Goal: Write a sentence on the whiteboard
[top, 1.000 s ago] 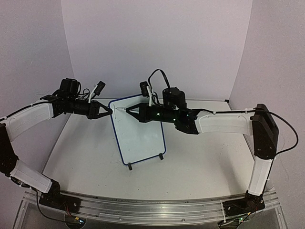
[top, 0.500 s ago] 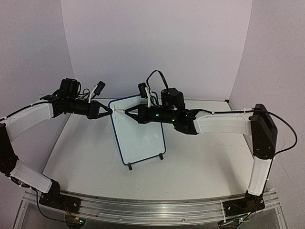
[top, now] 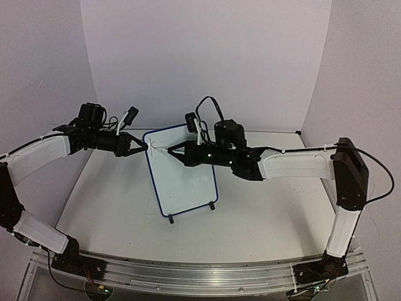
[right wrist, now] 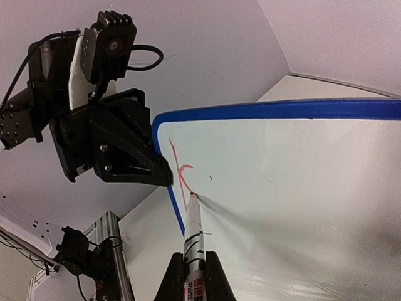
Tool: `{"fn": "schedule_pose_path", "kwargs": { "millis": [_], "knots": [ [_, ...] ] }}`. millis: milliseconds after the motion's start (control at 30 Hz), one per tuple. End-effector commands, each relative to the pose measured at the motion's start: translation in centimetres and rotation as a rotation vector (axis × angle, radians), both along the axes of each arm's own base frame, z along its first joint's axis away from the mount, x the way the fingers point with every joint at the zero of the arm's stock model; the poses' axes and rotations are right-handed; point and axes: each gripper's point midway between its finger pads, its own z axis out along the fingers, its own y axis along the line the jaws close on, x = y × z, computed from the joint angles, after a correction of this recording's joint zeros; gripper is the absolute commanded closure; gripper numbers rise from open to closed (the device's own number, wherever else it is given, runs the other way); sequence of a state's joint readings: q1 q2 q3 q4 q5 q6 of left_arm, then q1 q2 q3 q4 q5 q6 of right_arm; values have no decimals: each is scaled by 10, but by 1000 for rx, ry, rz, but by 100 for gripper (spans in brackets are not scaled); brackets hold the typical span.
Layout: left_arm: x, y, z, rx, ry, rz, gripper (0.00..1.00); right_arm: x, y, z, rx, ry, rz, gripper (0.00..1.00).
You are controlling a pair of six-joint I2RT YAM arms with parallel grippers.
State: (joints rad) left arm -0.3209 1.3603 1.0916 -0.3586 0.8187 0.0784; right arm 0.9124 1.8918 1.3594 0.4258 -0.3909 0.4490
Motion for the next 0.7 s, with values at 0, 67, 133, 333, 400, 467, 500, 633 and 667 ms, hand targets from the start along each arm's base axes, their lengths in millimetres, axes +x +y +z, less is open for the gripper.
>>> {"fn": "schedule_pose_path", "kwargs": {
  "millis": [0, 67, 133, 333, 400, 467, 500, 633, 667],
  "knots": [
    [-3, 4, -6, 44, -19, 5, 100, -6, -10, 32, 66, -60, 24, 100],
    [-3, 4, -6, 45, -20, 5, 100, -13, -12, 42, 87, -71, 47, 100],
    [-3, 3, -6, 45, -18, 5, 100, -14, -14, 47, 94, -73, 43, 100],
    [-3, 3, -6, 44, -18, 4, 100, -8, -13, 42, 71, -72, 20, 100],
    [-3, 3, -6, 44, -18, 4, 100, -6, -11, 40, 65, -70, 15, 100],
    [-3, 3, -7, 44, -16, 3, 100, -3, -10, 38, 56, -66, 7, 100],
    [-3, 3, -6, 44, -17, 3, 100, -1, -9, 37, 51, -65, 3, 100],
    [-3, 3, -5, 43, -20, 2, 100, 4, -6, 33, 34, -63, -12, 100],
    [-4, 3, -6, 43, -18, 1, 100, 5, -6, 32, 31, -63, -16, 100]
  ]
}}
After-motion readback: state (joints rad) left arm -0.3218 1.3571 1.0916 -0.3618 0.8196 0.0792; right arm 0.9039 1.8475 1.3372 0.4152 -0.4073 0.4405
